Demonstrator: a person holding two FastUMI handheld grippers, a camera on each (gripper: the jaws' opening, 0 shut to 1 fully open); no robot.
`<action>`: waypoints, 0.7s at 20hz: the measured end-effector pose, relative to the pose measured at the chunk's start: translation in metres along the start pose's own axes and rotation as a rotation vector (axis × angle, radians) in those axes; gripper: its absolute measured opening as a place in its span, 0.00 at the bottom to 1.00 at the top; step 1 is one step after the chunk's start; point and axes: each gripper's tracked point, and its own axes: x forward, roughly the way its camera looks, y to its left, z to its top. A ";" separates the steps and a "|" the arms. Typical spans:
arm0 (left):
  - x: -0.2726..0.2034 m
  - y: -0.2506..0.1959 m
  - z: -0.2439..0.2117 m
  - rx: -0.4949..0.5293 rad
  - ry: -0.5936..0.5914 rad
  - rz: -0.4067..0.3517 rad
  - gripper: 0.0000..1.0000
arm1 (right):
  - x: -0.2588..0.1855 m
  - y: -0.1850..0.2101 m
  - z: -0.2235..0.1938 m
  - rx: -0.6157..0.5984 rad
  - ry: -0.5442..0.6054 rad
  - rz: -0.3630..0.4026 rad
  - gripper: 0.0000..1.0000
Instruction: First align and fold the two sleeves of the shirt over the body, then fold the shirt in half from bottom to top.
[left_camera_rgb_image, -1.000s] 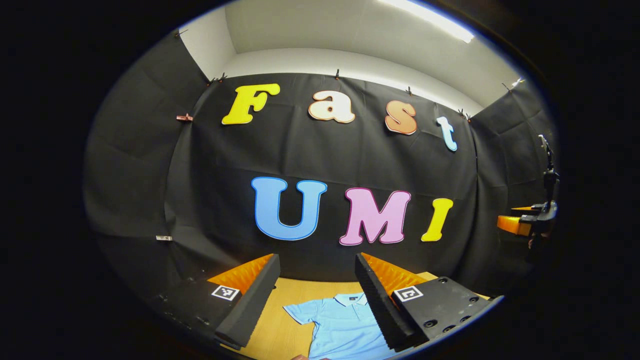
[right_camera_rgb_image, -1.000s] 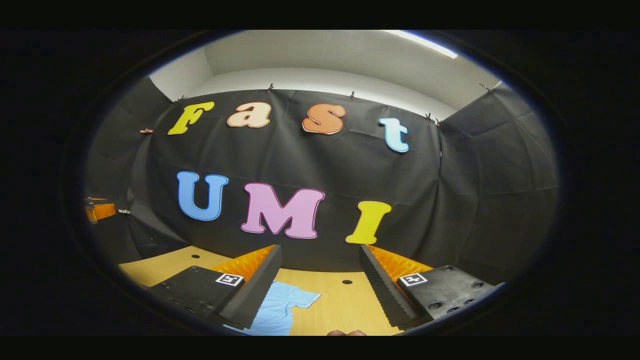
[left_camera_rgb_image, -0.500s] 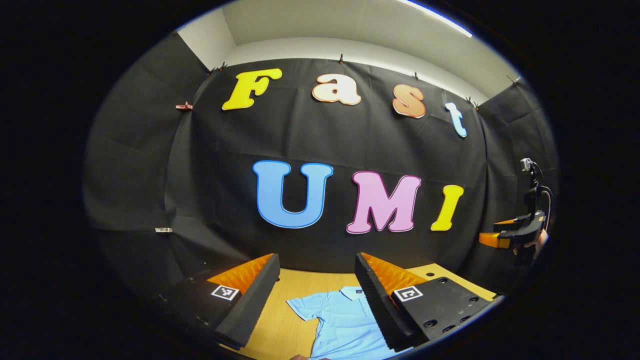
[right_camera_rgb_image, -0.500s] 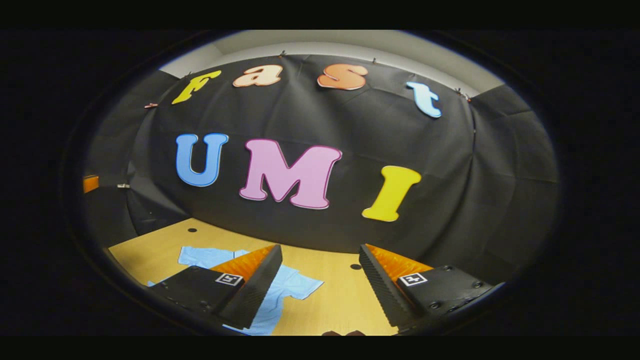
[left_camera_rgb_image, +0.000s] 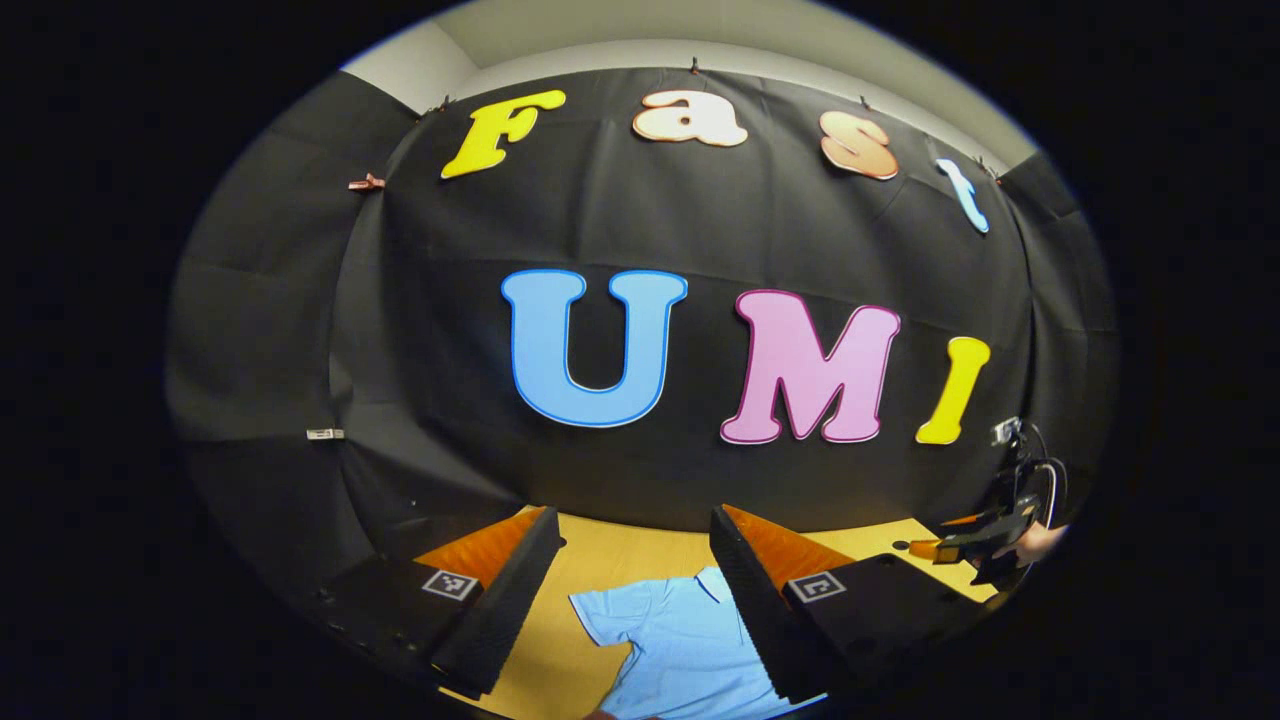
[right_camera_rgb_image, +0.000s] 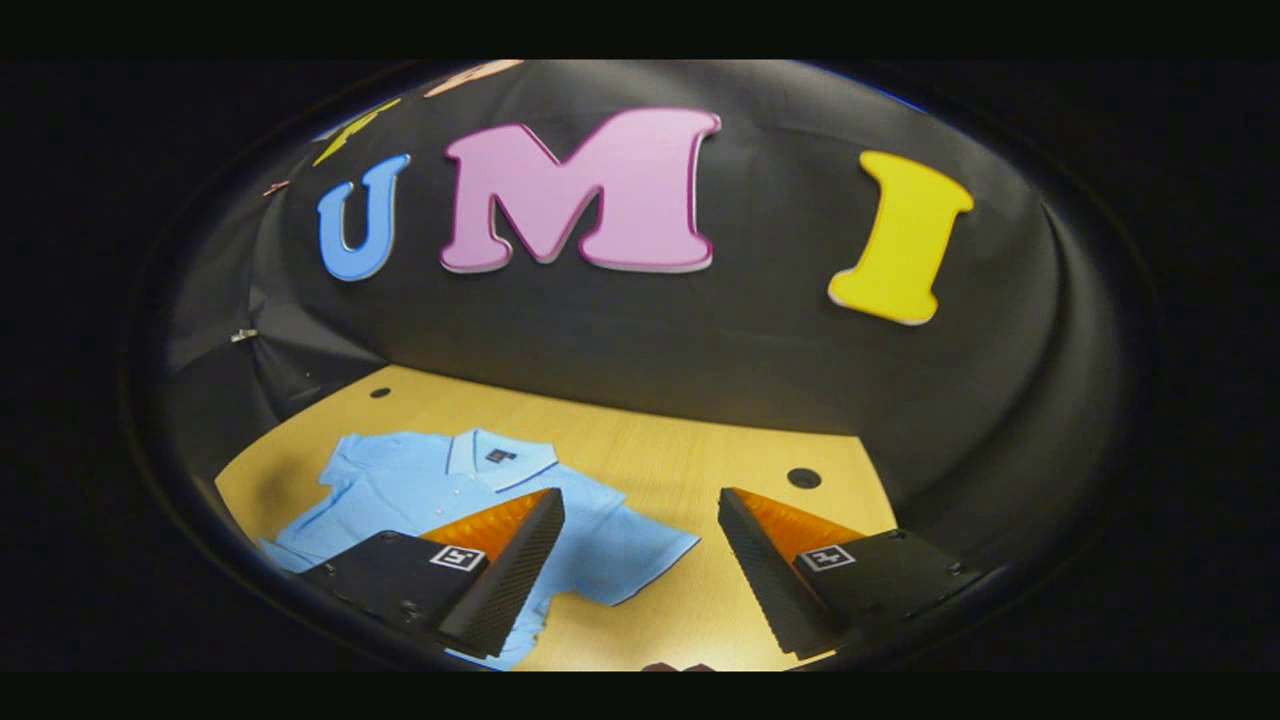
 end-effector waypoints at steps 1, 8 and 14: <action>0.008 -0.005 -0.004 0.004 0.008 0.013 0.97 | 0.021 -0.009 -0.018 0.019 0.050 0.002 0.97; 0.044 -0.038 -0.019 0.068 0.081 0.046 0.97 | 0.104 -0.026 -0.103 0.177 0.279 0.033 0.98; 0.063 -0.060 -0.028 0.060 0.110 0.023 0.96 | 0.124 -0.020 -0.124 0.153 0.336 0.033 0.92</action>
